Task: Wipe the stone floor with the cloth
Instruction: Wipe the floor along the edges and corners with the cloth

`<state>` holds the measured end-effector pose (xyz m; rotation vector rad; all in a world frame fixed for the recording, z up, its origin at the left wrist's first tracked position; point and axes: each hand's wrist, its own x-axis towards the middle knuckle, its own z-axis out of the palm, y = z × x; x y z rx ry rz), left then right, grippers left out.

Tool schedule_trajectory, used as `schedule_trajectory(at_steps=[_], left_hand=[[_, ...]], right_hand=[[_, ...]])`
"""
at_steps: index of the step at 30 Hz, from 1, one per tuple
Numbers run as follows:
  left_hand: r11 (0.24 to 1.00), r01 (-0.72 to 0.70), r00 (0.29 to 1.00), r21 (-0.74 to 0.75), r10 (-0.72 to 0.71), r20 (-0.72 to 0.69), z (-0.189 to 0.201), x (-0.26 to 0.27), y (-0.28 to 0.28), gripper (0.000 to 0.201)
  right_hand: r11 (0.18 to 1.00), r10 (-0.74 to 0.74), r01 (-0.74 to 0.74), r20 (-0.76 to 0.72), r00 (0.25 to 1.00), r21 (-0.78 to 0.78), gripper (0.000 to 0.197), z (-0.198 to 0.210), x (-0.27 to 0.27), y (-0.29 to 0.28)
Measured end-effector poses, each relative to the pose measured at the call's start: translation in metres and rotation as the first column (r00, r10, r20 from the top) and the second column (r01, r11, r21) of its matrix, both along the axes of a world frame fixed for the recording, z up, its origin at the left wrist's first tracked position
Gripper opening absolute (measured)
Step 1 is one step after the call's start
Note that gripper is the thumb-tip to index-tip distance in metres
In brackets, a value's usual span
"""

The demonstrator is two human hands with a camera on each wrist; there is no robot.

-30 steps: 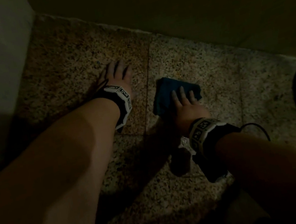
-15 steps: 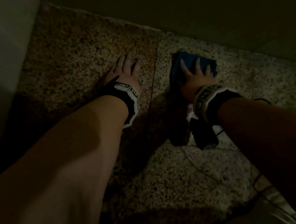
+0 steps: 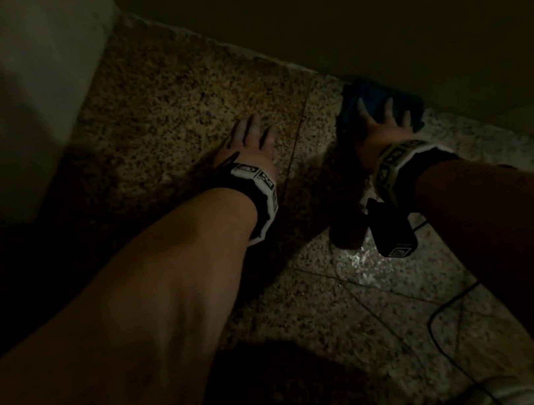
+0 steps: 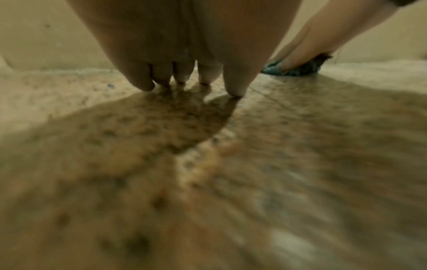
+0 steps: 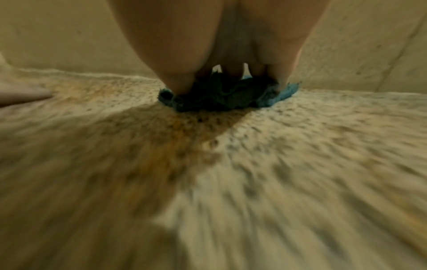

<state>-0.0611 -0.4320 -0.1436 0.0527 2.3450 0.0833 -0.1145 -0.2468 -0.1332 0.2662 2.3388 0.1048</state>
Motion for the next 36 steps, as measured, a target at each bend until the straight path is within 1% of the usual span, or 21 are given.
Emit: schedule_trajectory(at_steps=[5, 8, 9, 11, 14, 16, 19, 20, 22, 24, 28, 32, 34, 36], left_hand=[[0.995, 0.092, 0.996, -0.044, -0.092, 0.010, 0.004, 0.010, 0.001, 0.081], [0.992, 0.110, 0.994, -0.066, -0.110, 0.007, 0.004, 0.011, 0.004, 0.081], [0.989, 0.135, 0.991, -0.067, -0.135, 0.001, 0.005, 0.012, 0.007, 0.080], [0.971, 0.232, 0.972, -0.052, -0.233, -0.020, 0.010, 0.013, 0.016, 0.078], [0.916, 0.399, 0.914, -0.030, -0.401, -0.067, 0.019, 0.023, 0.038, 0.078], [0.897, 0.440, 0.892, -0.043, -0.442, -0.097, 0.023, 0.029, 0.052, 0.078], [0.915, 0.400, 0.909, -0.053, -0.403, -0.104, 0.029, 0.033, 0.062, 0.078], [0.917, 0.394, 0.912, -0.061, -0.398, -0.100, 0.032, 0.035, 0.064, 0.078], [0.916, 0.391, 0.913, -0.091, -0.399, -0.088, 0.034, 0.038, 0.066, 0.079], [0.923, 0.367, 0.925, -0.113, -0.375, -0.056, 0.032, 0.040, 0.066, 0.082], [0.951, 0.294, 0.955, -0.095, -0.297, -0.022, 0.027, 0.034, 0.067, 0.085], [0.967, 0.237, 0.971, -0.093, -0.239, -0.010, 0.030, 0.027, 0.085, 0.069], [0.984, 0.170, 0.985, -0.051, -0.170, 0.021, 0.025, 0.024, 0.096, 0.071], [0.992, 0.117, 0.993, -0.040, -0.116, 0.038, 0.016, 0.023, 0.099, 0.075]], right_hand=[[0.999, -0.010, 0.012, 0.044, 0.999, -0.042, 0.060, 0.008, 0.054, 0.009], [0.995, -0.075, 0.082, 0.107, 0.991, -0.055, 0.064, 0.007, 0.097, 0.015], [0.993, -0.094, 0.102, 0.125, 0.988, -0.056, 0.065, 0.006, 0.111, 0.017], [0.991, -0.105, 0.116, 0.151, 0.983, -0.067, 0.068, 0.005, 0.131, 0.023], [0.993, -0.060, 0.076, 0.164, 0.985, -0.091, 0.071, 0.011, 0.147, 0.033], [0.995, -0.002, 0.014, 0.132, 0.991, -0.097, 0.074, 0.014, 0.152, 0.038], [0.987, 0.141, -0.131, 0.107, 0.984, -0.092, 0.078, 0.014, 0.157, 0.045], [0.979, 0.186, -0.174, 0.110, 0.976, -0.106, 0.076, 0.013, 0.158, 0.047], [0.968, 0.221, -0.205, 0.102, 0.970, -0.143, 0.069, 0.009, 0.159, 0.052], [0.964, 0.216, -0.203, 0.062, 0.974, -0.174, 0.063, 0.003, 0.158, 0.055], [0.951, 0.216, -0.218, -0.034, 0.976, -0.220, 0.056, -0.005, 0.147, 0.063], [0.960, 0.171, -0.182, -0.069, 0.983, -0.212, 0.055, -0.005, 0.098, 0.075], [0.967, 0.146, -0.156, -0.064, 0.987, -0.202, 0.055, -0.004, 0.067, 0.081], [0.969, 0.132, -0.136, -0.035, 0.991, -0.204, 0.056, -0.003, 0.039, 0.087]])
